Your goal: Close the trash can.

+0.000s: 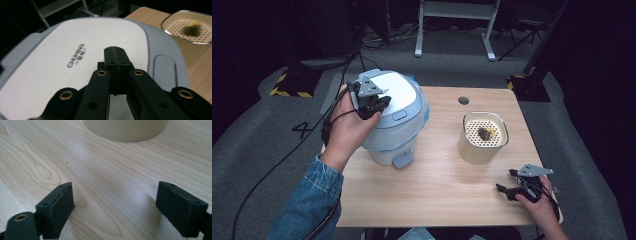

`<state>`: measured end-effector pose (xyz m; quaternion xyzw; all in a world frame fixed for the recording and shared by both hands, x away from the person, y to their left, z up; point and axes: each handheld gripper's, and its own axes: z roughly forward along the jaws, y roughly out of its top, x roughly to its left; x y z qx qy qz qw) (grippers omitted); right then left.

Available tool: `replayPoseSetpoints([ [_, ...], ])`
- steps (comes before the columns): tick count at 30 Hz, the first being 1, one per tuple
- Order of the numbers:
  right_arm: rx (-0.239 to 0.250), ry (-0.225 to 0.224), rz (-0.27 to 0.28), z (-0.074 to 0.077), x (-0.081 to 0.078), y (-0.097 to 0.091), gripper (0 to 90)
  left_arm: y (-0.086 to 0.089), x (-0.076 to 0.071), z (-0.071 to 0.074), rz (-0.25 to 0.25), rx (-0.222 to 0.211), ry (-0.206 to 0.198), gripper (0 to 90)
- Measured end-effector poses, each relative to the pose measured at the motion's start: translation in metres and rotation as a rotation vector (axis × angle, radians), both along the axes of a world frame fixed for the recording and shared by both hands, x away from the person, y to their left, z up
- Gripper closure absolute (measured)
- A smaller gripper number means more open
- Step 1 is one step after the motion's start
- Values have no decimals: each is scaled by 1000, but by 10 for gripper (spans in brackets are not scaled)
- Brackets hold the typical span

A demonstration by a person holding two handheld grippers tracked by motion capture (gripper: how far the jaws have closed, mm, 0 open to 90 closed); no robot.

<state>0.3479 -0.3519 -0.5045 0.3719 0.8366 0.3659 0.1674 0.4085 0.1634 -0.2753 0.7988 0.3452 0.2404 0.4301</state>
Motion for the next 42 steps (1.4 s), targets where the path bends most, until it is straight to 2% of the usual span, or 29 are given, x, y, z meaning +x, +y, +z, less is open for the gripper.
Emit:
replayPoseSetpoints([
  [1, 1, 0, 0, 0, 0, 0, 150, 1, 1, -2, -13, -34, 9, 900],
  [5, 1, 0, 0, 0, 0, 0, 150, 1, 4, -4, -40, -69, 5, 900],
  [6, 1, 0, -1, 0, 0, 0, 150, 1, 5, -5, -53, -91, 7, 897],
  [8, 0, 0, -1, 0, 0, 0, 150, 1, 7, -7, -69, -130, 10, 639],
  [9, 0, 0, 0, 0, 0, 0, 150, 2, 8, -7, -74, -136, 7, 541],
  [10, 1, 0, 0, 0, 0, 0, 150, 3, 7, -7, -79, -136, 5, 493],
  [14, 0, 0, -1, 0, 0, 0, 150, 6, 3, -9, -124, -175, -1, 431],
  [17, 0, 0, -1, 0, 0, 0, 150, 8, -6, -9, -122, -143, -4, 386],
  [23, 0, 0, 0, 0, 0, 0, 150, 13, -30, -6, -128, -151, -28, 379],
  [28, 1, 1, -5, 0, 0, 0, 150, 15, -47, -8, -137, -137, -35, 378],
  [33, -2, 0, -35, 0, -1, 3, 149, 15, -62, -16, -140, -133, -25, 376],
  [37, -2, 0, -37, 0, -1, 3, 149, 14, -73, -23, -147, -158, -32, 373],
  [42, -3, 0, -37, 0, -1, 3, 149, 14, -86, -31, -161, -154, -24, 373],
])
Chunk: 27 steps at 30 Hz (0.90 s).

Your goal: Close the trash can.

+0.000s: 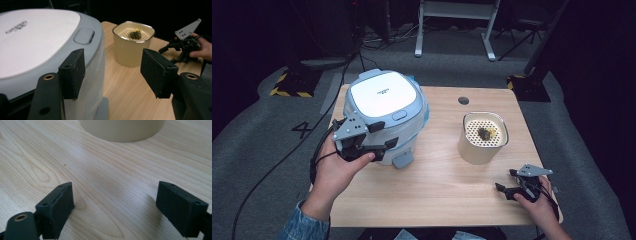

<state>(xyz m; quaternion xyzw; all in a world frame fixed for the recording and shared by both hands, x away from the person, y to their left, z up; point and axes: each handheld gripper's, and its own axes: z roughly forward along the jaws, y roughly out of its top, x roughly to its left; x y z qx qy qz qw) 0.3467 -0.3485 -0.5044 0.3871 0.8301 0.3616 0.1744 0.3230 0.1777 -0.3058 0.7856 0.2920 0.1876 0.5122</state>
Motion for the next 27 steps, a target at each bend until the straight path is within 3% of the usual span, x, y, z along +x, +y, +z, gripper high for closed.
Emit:
replayPoseSetpoints([
  [7, 0, 0, 0, 0, 0, 0, 149, 6, -8, -20, -4, -5, 25, 372],
  [19, 0, -1, 1, 0, 0, 0, 149, 22, -9, -66, 43, 20, 61, 362],
  [27, 0, 0, 0, 0, 0, 0, 149, 27, -12, -100, 60, 23, 113, 357],
])
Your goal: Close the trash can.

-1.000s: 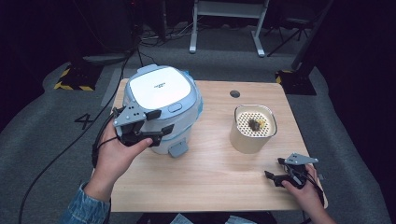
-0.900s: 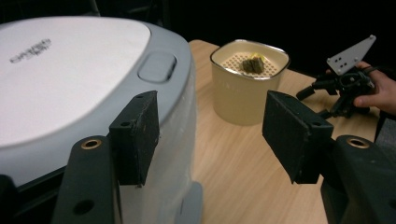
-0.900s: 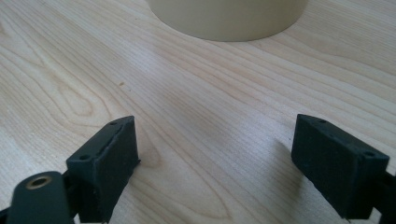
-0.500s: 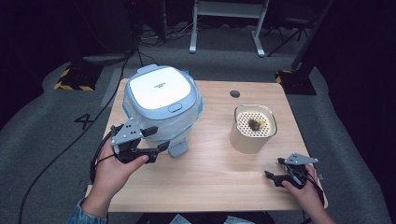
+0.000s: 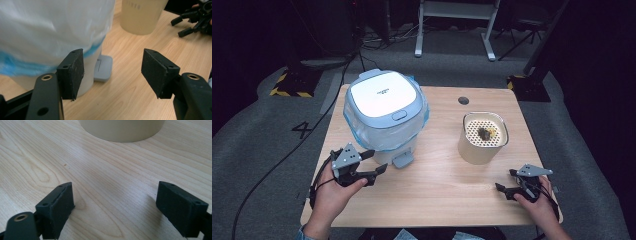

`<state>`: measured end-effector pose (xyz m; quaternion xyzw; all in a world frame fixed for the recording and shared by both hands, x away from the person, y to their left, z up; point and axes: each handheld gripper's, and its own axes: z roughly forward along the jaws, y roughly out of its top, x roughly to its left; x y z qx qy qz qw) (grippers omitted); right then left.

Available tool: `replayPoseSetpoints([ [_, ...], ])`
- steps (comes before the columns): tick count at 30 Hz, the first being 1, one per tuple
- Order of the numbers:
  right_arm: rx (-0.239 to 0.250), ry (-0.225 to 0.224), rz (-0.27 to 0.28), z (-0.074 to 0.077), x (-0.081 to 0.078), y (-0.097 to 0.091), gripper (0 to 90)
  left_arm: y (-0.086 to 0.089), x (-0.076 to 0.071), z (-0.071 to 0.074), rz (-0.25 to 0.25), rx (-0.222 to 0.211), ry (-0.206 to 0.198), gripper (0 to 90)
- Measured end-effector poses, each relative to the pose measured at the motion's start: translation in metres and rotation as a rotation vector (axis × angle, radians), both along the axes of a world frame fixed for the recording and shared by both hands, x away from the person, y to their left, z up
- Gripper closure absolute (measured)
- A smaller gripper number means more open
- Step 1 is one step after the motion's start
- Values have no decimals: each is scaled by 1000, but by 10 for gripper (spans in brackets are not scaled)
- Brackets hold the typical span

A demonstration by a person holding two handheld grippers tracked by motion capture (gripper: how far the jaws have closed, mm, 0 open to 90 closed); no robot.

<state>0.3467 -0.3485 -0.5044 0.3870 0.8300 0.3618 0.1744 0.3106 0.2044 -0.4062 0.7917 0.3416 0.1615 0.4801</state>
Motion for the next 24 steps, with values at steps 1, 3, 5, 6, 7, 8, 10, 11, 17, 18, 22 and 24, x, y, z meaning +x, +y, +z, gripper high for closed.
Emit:
replayPoseSetpoints([
  [1, 0, 0, 0, 0, 0, 0, 149, 0, 0, -5, -1, 7, 13, 357],
  [3, 0, 0, 0, 0, 0, 0, 149, 0, 1, -13, 1, 27, 30, 357],
  [5, 0, 0, 0, 0, 0, 0, 149, 0, 2, -22, 4, 39, 49, 357],
  [6, 0, 0, 0, 0, 0, 0, 149, 0, 2, -26, 4, 40, 67, 356],
  [7, 0, 0, 0, 0, 0, 0, 149, 0, 3, -32, 5, 42, 79, 356],
  [8, 0, 0, 0, 0, 0, 0, 148, 0, 3, -38, 7, 46, 97, 356],
  [10, 0, 0, 0, 0, 0, 0, 149, 1, 4, -46, 9, 60, 119, 355],
  [11, 0, 0, 0, 0, 0, 0, 149, 2, 4, -51, 11, 67, 131, 353],
  [17, 0, 0, 0, 0, 0, 0, 149, 5, 6, -78, 29, 122, 198, 326],
  [18, 0, 0, 0, 0, 0, 0, 149, 5, 6, -82, 30, 141, 206, 320],
  [22, 0, 0, 0, 0, 0, 0, 149, 5, 7, -96, 25, 195, 202, 283],
  [24, 0, 0, 0, 0, 0, 0, 148, 5, 7, -98, 23, 188, 189, 251],
])
